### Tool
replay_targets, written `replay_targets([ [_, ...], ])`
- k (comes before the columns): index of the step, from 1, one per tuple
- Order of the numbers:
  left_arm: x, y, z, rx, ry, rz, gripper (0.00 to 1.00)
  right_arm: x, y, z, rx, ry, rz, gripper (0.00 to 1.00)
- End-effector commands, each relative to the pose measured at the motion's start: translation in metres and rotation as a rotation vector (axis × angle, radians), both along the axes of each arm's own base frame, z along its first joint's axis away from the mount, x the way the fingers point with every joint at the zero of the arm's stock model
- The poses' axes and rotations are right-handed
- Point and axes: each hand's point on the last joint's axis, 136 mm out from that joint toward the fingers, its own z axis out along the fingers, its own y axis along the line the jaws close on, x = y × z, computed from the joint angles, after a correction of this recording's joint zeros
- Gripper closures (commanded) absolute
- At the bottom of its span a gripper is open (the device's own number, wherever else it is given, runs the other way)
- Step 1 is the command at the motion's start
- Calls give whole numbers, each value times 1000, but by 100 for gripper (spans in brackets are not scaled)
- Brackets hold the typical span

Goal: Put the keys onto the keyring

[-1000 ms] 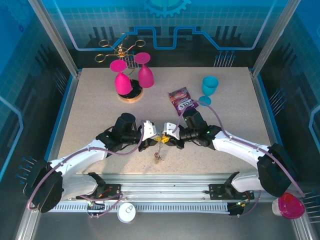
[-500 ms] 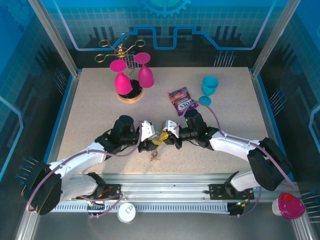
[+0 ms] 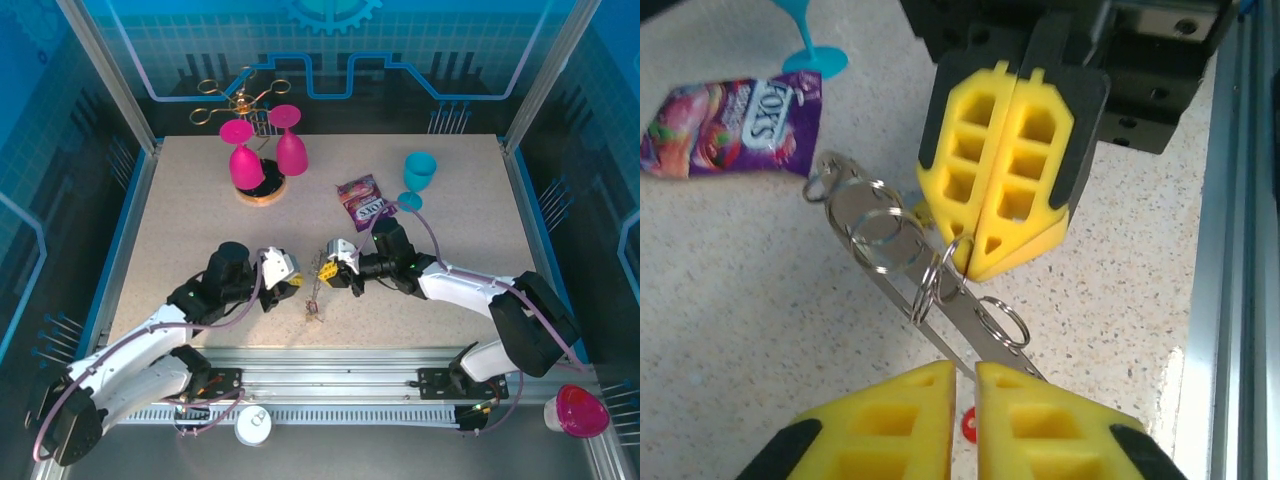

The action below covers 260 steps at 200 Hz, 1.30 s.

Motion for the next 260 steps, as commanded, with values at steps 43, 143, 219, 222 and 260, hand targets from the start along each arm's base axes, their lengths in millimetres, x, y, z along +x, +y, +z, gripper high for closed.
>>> replay_targets([
  [43, -6, -23, -4, -89, 84, -116, 93, -7, 3, 10, 60, -14, 51, 100],
  [143, 1, -21, -7, -65, 9, -102, 69, -17, 5, 11, 53, -22, 88, 100],
  [219, 7, -12, -12, -13, -14, -40, 70, -16, 4, 11, 46, -26, 83, 100],
  [222, 7, -12, -12, -13, -15, -40, 70, -16, 4, 10, 46, -25, 84, 100],
  [260, 7, -15, -9, -28, -14, -56, 67, -18, 7, 11, 46, -28, 94, 100],
])
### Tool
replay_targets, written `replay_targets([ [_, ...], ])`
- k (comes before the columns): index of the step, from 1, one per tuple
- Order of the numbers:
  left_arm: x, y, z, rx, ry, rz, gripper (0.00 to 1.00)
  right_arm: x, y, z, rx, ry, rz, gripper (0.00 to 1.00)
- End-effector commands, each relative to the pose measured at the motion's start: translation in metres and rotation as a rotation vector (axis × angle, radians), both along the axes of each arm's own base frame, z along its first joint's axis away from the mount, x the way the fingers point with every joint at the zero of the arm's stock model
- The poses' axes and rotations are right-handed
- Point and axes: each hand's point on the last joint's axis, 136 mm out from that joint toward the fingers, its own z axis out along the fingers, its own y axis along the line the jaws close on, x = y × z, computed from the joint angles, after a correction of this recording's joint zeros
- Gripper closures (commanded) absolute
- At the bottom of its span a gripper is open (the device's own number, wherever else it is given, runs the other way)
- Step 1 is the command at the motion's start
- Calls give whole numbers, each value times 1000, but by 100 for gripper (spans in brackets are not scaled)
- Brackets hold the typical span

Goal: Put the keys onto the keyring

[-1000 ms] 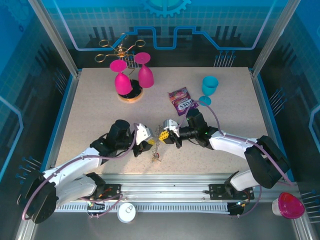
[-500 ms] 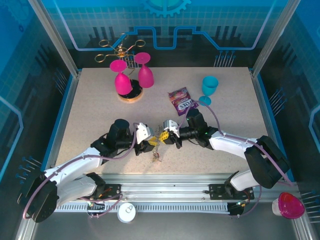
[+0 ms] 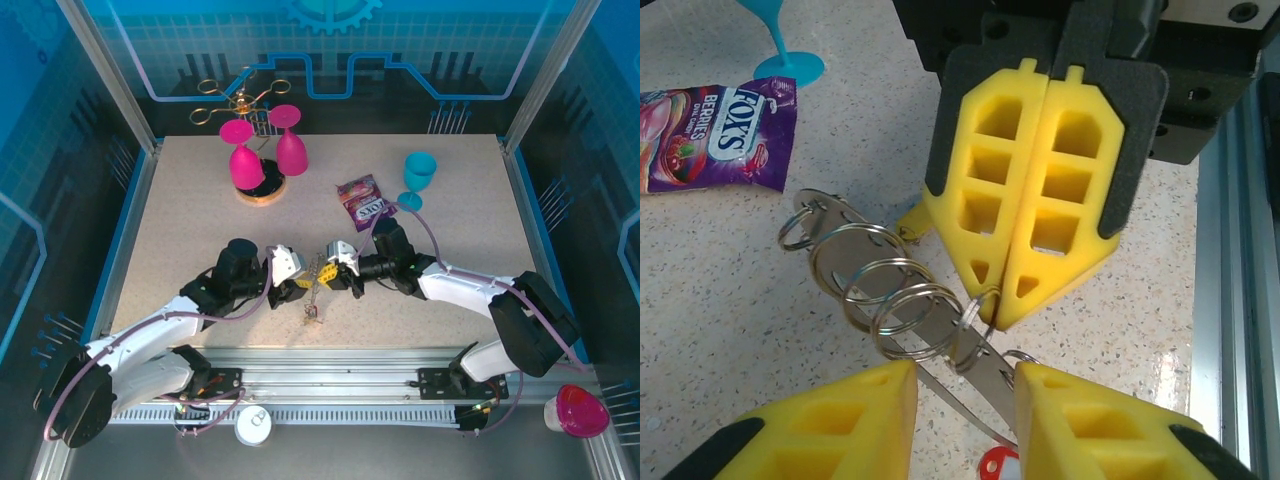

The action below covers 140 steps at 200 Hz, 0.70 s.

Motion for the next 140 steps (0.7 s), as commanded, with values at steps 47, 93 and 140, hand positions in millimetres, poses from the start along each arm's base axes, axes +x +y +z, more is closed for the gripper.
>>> replay_targets([
  [47, -5, -10, -1, -33, 6, -57, 70, -8, 10, 13, 53, -27, 54, 100],
  [93, -6, -10, 0, -30, -2, -68, 97, -4, 10, 11, 42, -36, 31, 100],
  [140, -5, -8, 4, 90, -85, -71, 100, 2, -9, 5, -96, -147, -66, 72],
])
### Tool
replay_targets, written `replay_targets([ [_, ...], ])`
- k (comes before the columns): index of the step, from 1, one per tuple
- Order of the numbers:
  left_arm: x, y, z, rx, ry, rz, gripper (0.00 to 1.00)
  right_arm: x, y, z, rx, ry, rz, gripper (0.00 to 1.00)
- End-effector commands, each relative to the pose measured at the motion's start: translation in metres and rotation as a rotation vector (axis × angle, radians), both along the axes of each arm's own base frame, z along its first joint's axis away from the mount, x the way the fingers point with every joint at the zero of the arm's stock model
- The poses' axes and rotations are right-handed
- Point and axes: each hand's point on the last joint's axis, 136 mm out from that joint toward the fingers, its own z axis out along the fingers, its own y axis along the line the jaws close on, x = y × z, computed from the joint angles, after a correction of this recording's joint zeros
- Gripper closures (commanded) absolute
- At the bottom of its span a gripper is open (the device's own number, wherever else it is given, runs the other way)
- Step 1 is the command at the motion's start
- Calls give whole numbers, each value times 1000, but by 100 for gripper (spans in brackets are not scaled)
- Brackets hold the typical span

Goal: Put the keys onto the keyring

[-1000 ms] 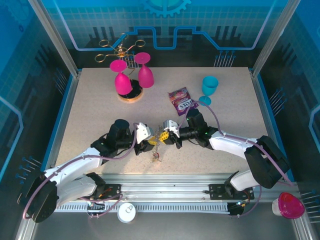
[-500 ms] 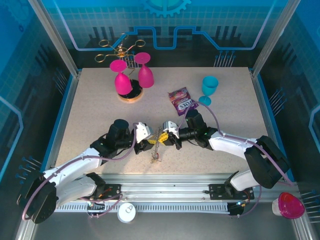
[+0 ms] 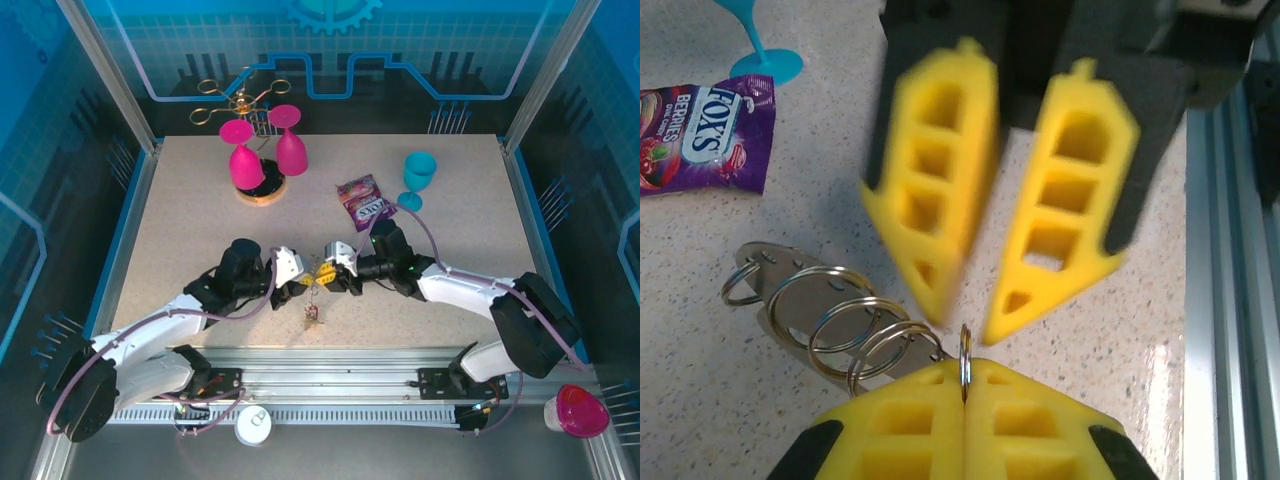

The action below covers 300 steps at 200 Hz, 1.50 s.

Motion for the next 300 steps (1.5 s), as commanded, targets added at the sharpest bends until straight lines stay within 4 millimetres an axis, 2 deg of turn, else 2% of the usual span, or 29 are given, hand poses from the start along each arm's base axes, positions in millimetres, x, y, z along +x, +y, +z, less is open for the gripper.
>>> replay_targets([
  [1, -1, -2, 12, 73, -85, -30, 100, -2, -9, 4, -76, -104, -30, 72],
  [31, -4, -7, 7, 200, -144, -92, 100, -9, -17, 6, -175, -272, -23, 74],
  [64, -3, -15, 11, 215, -182, -140, 100, -19, -12, 8, -204, -341, 31, 79],
  [122, -10, -25, 22, 177, -222, -209, 100, -15, -6, 4, -207, -355, 28, 76],
  [170, -9, -31, 28, 136, -246, -217, 100, -21, 4, 7, -134, -312, 67, 79],
  [238, -15, -32, 33, 88, -257, -230, 100, -16, 1, -8, -123, -277, 48, 83],
  [249, -17, -33, 35, 80, -260, -238, 100, -14, 1, -10, -130, -278, 44, 85],
  [277, -21, -33, 39, 60, -266, -247, 100, -10, 1, -13, -137, -286, 37, 100],
  [300, -26, -31, 41, 29, -230, -236, 100, -8, -1, -9, -119, -323, 14, 100],
])
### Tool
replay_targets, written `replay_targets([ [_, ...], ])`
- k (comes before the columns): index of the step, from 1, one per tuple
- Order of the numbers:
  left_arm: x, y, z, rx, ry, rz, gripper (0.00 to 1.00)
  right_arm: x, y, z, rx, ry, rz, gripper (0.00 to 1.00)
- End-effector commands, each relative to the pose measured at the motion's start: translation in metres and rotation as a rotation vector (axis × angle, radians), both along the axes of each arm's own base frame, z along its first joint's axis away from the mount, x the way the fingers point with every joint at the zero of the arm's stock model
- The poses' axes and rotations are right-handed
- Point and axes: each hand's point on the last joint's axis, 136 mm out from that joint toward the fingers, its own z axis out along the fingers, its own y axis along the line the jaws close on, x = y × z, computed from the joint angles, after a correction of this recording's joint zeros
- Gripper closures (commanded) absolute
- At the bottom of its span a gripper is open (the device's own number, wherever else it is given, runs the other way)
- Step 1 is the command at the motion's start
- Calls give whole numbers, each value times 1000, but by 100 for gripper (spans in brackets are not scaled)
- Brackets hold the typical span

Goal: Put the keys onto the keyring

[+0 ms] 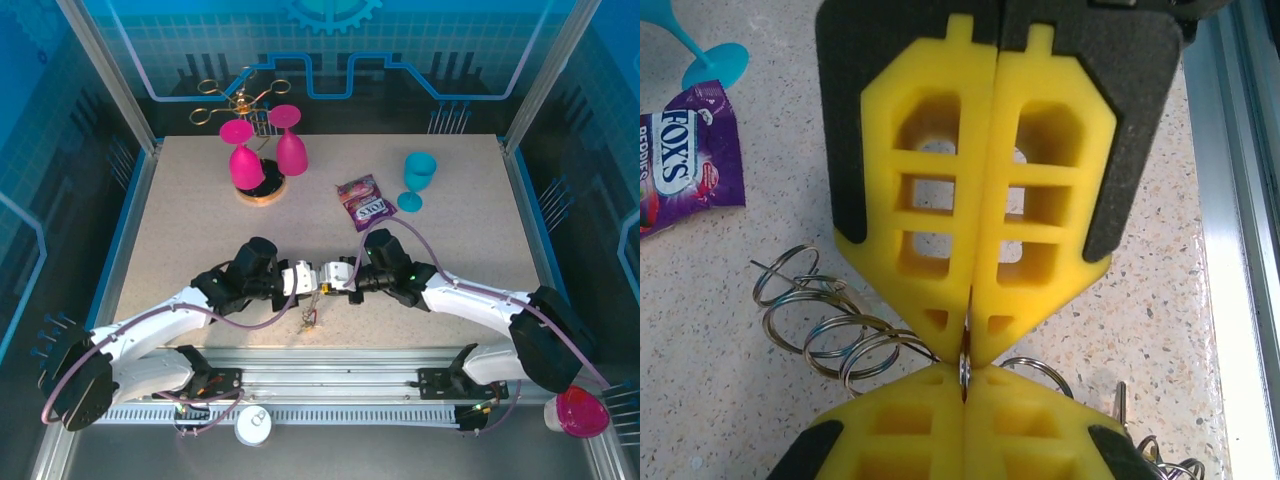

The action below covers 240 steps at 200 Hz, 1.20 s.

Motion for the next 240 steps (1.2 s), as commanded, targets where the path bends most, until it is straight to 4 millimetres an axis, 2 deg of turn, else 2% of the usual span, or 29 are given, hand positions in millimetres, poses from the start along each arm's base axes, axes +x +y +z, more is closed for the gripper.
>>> replay_targets([
  [1, -14, -21, 46, -190, -54, -100, 100, 9, -2, -3, 17, -52, -35, 100],
  [18, -15, -13, 39, -187, -40, -50, 90, 9, -4, 0, 62, -42, -39, 100],
  [32, -13, -6, 36, -217, -33, 2, 76, 6, -4, -1, 78, -13, -21, 100],
  [57, -11, 0, 34, -262, -13, 64, 69, 1, -3, 5, 114, 19, 1, 100],
  [92, -14, 4, 13, -228, 38, 82, 68, 3, -6, 13, 170, 46, -5, 100],
  [121, -8, 12, 4, -216, 30, 139, 69, 0, -7, 16, 189, 58, 6, 100],
  [154, -7, 16, 5, -230, 18, 162, 69, 1, -9, 24, 235, 71, 8, 100],
  [240, -5, 2, 22, -338, 8, 124, 68, -7, -7, 39, 301, 110, 62, 100],
])
